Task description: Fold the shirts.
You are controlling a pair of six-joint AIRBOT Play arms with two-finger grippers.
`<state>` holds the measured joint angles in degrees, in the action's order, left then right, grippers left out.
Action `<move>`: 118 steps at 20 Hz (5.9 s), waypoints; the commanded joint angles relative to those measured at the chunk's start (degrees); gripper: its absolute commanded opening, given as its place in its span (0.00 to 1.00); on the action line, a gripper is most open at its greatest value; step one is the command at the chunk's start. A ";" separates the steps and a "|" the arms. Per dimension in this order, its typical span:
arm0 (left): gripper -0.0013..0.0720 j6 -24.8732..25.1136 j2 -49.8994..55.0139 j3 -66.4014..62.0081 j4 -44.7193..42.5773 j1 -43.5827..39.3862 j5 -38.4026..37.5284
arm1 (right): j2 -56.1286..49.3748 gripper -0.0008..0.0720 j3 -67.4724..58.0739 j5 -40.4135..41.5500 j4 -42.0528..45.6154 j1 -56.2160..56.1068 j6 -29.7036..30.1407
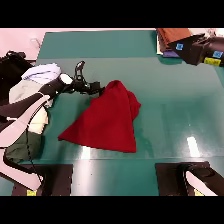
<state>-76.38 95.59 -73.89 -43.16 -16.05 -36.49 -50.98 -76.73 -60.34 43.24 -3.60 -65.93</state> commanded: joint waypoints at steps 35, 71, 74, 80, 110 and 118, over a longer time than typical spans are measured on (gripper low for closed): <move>0.06 3.43 -37.48 -22.64 -17.62 18.12 -14.14 | -12.63 0.03 -11.37 -9.18 11.56 4.17 -1.64; 0.77 -1.88 -26.14 10.12 -20.44 30.23 -28.11 | -31.78 0.53 -21.09 -26.88 26.73 14.45 -14.97; 0.77 -2.97 -26.14 18.99 -20.48 30.93 -25.57 | -25.42 0.53 -9.38 -23.26 25.07 13.29 -14.38; 0.77 -3.10 -26.12 30.29 -15.15 28.68 -13.94 | -21.14 0.53 1.62 -17.18 12.11 12.50 -12.83; 0.06 -5.20 -29.49 19.91 -11.43 21.79 -15.52 | -27.04 0.15 33.46 -1.99 7.28 15.39 -6.82; 0.05 -5.20 -45.35 -5.55 -11.28 21.79 -17.31 | -4.15 0.03 5.07 -11.47 7.48 20.46 -4.04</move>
<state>-81.60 56.25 -69.69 -54.54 5.72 -53.58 -62.74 -59.70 -68.29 51.11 14.85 -70.57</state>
